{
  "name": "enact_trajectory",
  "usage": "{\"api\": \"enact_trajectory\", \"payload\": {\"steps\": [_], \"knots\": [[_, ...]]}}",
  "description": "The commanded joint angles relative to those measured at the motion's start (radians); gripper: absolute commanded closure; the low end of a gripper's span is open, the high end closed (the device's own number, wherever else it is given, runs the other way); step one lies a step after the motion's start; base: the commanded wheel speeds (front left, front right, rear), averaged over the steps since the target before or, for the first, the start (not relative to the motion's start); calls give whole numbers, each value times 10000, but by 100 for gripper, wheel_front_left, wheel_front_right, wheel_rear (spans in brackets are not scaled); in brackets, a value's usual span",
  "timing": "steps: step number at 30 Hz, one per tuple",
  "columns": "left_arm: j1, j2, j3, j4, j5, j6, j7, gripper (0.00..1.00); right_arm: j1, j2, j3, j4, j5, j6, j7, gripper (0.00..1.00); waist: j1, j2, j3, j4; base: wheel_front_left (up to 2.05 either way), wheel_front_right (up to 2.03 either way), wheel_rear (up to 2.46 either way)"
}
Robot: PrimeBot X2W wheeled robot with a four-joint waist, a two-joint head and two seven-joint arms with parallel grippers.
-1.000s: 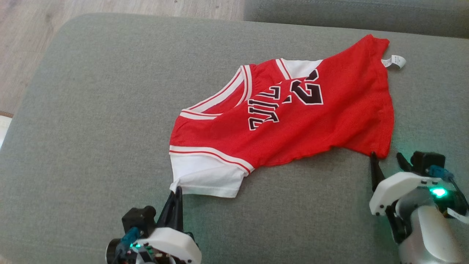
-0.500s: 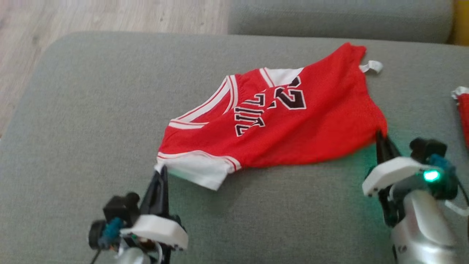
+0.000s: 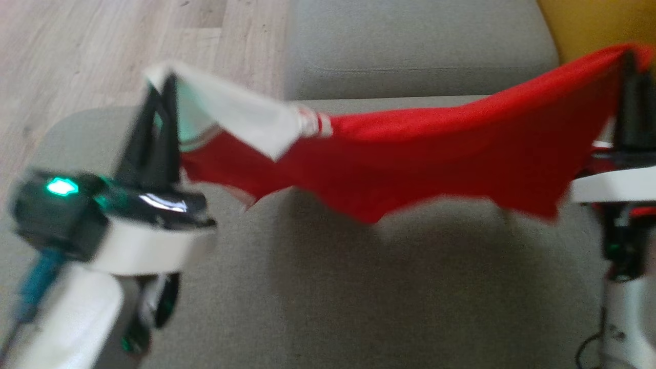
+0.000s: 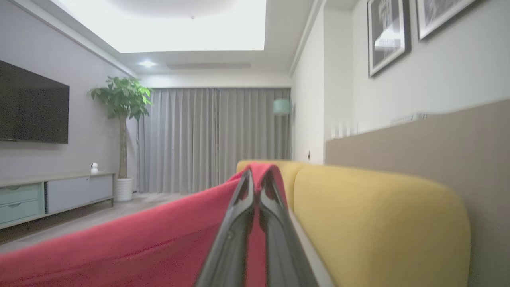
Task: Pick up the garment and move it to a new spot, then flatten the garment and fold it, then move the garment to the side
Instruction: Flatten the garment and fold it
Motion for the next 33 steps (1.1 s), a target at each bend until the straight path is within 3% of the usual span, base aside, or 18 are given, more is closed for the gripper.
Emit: {"api": "enact_trajectory", "payload": {"steps": [1,8,11,14,18,23,28,29,33], "knots": [[-1004,455,658,-692,194,31,223,100,-269,-32,145,-938,-103,-7,268,100,1,0,-37,-76,0,0,0],[-3411,1196,899,-2221,653,-337,1816,100,-263,-32,-122,-4613,-666,-7,1773,100,1,0,219,-186,0,0,0],[-4234,1251,815,-2027,550,-612,2314,100,-323,-31,-148,-5231,-727,-7,2311,100,1,0,524,-236,0,0,0],[-5312,1243,716,-1290,391,-1015,2720,100,-666,-31,-84,-5076,-762,-7,2772,100,1,0,1382,-291,0,0,0],[-6540,1137,553,-56,366,-1504,2801,100,-1794,-164,146,-3953,-886,-7,2745,100,1,0,2510,-397,0,0,0],[-8851,826,357,2201,781,-2062,2575,100,-4535,-555,593,-1427,-1199,-7,2343,100,1,0,3792,-568,0,0,0],[-11101,444,292,4706,1416,-2275,1721,100,-7594,-475,933,1627,-2060,-7,1483,100,1,0,4386,-742,0,0,0],[-11101,444,292,4706,1416,-2275,1721,100,-7594,-475,933,1627,-2060,-7,1483,100,1,0,4386,-742,0,0,0],[-12174,-28,207,6469,1615,-2318,874,100,-9140,-387,941,3746,-3164,-7,846,100,1,0,4521,-586,0,0,0]]}}
